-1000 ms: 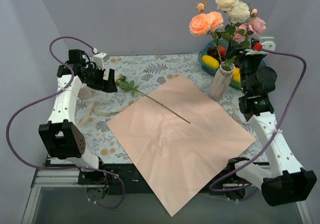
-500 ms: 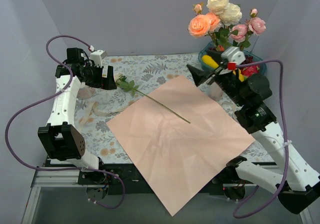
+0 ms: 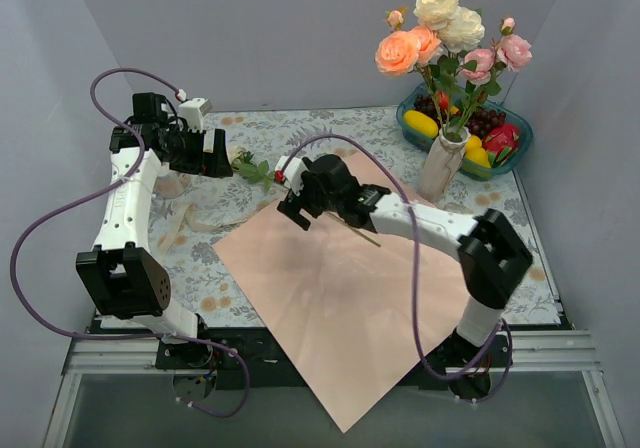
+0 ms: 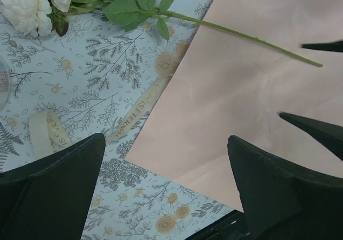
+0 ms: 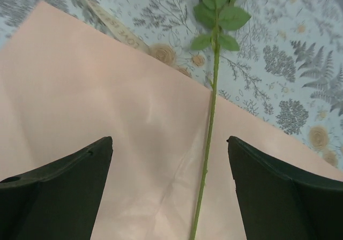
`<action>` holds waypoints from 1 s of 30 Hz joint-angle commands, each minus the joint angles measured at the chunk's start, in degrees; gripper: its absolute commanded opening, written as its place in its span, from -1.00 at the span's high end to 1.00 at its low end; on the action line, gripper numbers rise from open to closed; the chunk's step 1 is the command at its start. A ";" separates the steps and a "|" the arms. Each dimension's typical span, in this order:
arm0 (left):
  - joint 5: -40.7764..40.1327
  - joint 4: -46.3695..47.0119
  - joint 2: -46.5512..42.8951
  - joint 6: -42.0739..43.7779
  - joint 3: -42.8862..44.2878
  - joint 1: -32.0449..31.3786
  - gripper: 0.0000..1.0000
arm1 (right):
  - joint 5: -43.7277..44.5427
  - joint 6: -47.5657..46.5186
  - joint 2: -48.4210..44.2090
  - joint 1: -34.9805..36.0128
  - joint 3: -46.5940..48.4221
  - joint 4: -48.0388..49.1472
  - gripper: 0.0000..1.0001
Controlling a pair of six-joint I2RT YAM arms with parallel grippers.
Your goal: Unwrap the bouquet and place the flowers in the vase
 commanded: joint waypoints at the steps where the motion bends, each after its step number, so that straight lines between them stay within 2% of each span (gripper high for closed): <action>1: 0.76 -2.33 -0.62 1.11 3.39 0.26 -0.96 | -3.00 -0.55 14.25 -4.73 13.20 -3.15 -0.89; 6: 0.49 -1.45 -0.88 1.73 1.82 0.26 -0.96 | -2.75 1.21 26.89 -7.38 29.97 -8.34 -0.90; 9: 0.32 -1.71 -0.27 2.08 1.64 0.26 -0.96 | -3.53 2.79 32.27 -8.25 35.36 -11.08 -0.90; 13: 2.33 -1.80 -1.14 3.31 1.99 0.26 -0.96 | -6.08 5.52 35.53 -9.22 36.43 -10.73 -0.86; 20: 2.25 -2.77 0.17 3.84 3.39 0.26 -0.96 | -8.11 9.21 39.32 -9.23 35.73 -8.97 -0.57; 25: 2.42 -1.71 -0.53 3.84 2.16 0.26 -0.96 | -8.28 10.09 40.28 -9.22 35.20 -7.92 -0.51; 30: 2.25 -1.71 -0.71 3.84 1.72 0.26 -0.96 | -8.37 10.27 41.95 -9.14 36.60 -8.62 -0.31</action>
